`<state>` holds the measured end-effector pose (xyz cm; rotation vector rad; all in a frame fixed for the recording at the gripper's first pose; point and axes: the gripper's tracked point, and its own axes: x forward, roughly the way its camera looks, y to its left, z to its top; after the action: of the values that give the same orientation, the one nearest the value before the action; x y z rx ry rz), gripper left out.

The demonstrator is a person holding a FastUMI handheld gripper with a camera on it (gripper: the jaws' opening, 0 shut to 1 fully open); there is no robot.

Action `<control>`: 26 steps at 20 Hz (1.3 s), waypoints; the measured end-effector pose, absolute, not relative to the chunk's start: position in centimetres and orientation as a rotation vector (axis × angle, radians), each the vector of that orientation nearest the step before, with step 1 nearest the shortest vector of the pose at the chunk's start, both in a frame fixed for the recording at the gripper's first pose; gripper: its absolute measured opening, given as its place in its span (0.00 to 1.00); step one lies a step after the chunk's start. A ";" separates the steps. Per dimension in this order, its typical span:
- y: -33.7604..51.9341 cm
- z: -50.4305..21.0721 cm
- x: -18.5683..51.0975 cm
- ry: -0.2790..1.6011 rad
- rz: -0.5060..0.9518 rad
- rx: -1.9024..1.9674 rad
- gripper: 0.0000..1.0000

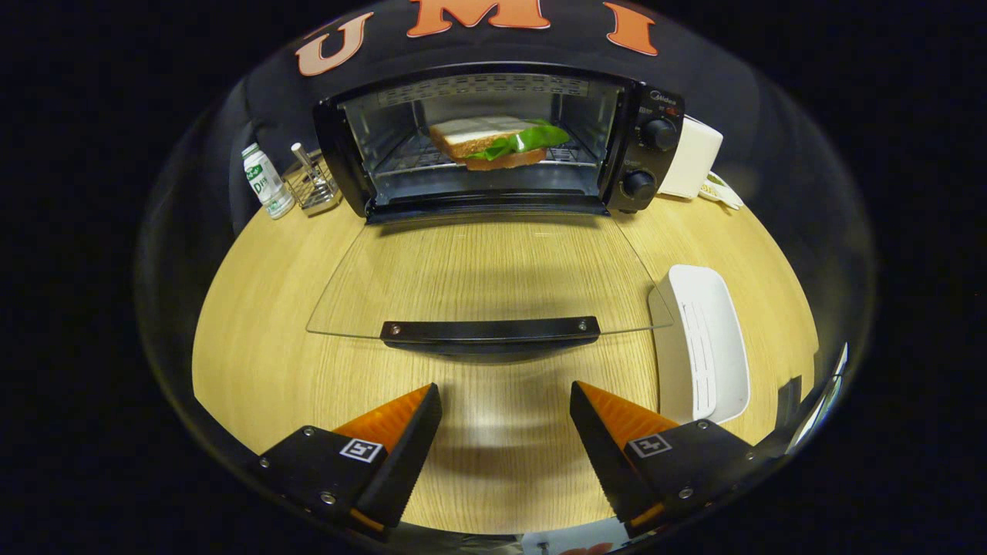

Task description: Open the toaster oven, put the food inside, and close the toaster oven door.

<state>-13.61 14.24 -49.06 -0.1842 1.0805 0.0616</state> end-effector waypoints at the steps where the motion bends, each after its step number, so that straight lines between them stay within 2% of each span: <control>1: 14.3 -49.4 -13.1 1.082 0.060 -0.182 1.00; 8: 14.7 -50.4 -11.5 1.091 0.058 -0.197 1.00; 15: 15.5 -45.7 -9.7 1.009 0.089 -0.144 0.99; 26: 17.1 -38.3 -1.1 0.817 0.120 -0.172 1.00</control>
<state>-1.09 17.11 -38.33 -0.1721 0.8165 0.1202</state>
